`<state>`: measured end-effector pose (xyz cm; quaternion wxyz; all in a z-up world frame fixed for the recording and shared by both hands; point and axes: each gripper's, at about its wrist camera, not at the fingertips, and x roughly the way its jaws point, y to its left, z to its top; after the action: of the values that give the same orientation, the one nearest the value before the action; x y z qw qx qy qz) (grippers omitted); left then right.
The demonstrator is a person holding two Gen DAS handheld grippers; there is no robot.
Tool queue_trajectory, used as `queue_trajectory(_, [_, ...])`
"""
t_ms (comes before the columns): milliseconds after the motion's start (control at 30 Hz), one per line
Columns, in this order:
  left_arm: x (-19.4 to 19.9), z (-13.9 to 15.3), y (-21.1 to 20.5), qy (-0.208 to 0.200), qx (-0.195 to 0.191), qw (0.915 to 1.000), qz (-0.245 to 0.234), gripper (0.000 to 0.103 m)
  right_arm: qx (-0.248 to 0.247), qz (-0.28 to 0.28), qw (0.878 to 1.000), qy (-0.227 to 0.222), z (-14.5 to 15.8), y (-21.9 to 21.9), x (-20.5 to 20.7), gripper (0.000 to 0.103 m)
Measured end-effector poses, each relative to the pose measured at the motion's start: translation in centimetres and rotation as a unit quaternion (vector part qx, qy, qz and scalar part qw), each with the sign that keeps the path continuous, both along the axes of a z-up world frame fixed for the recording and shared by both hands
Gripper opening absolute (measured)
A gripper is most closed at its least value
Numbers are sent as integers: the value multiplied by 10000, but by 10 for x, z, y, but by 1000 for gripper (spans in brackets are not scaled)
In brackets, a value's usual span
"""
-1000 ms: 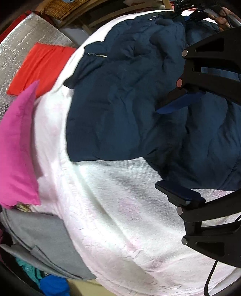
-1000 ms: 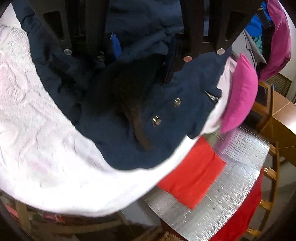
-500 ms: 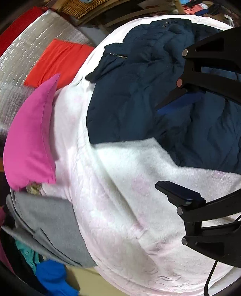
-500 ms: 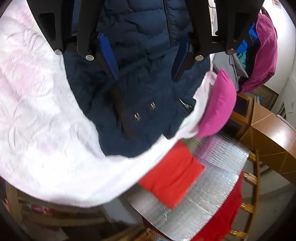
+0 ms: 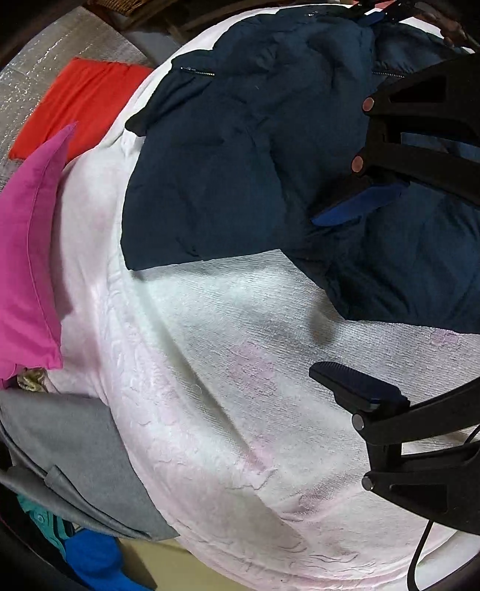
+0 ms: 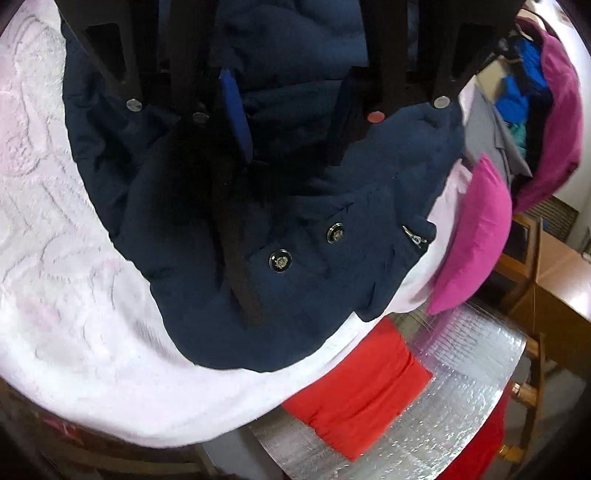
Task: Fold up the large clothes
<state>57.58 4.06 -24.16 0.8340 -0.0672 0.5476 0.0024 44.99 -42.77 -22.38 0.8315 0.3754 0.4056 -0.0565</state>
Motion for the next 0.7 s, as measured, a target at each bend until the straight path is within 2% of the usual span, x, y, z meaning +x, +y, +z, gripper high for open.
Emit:
queue_trajectory(100, [-3, 13, 0, -263, 44, 9996, 27, 76, -51, 64, 10000, -44, 14, 5, 0, 47])
queue_trajectory(233, [-10, 35, -12, -793, -60, 9966, -209, 76, -180, 405, 9976, -533, 38, 26, 2, 47])
queue_trajectory(300, [-10, 38, -21, -906, -147, 9949, -411, 77, -116, 640, 9951, -741, 45, 39, 7, 47])
queue_trajectory(433, [-7, 24, -45, -703, -120, 9943, -797, 77, 141, 996, 9925, -692, 35, 67, 23, 47])
queue_trajectory(500, [-4, 8, -53, -475, 37, 9947, -908, 77, 343, 1103, 9922, -473, 18, 77, 32, 47])
queue_trajectory(533, [-3, 4, -55, -431, 78, 9949, -907, 80, 384, 1108, 9926, -306, 10, 81, 36, 47])
queue_trajectory(600, [-4, 2, -54, -421, 114, 9952, -880, 83, 495, 1024, 9934, -114, -5, 82, 37, 46])
queue_trajectory(700, [-6, 8, -51, -429, 79, 9953, -860, 83, 476, 1016, 9936, -111, -1, 80, 32, 46])
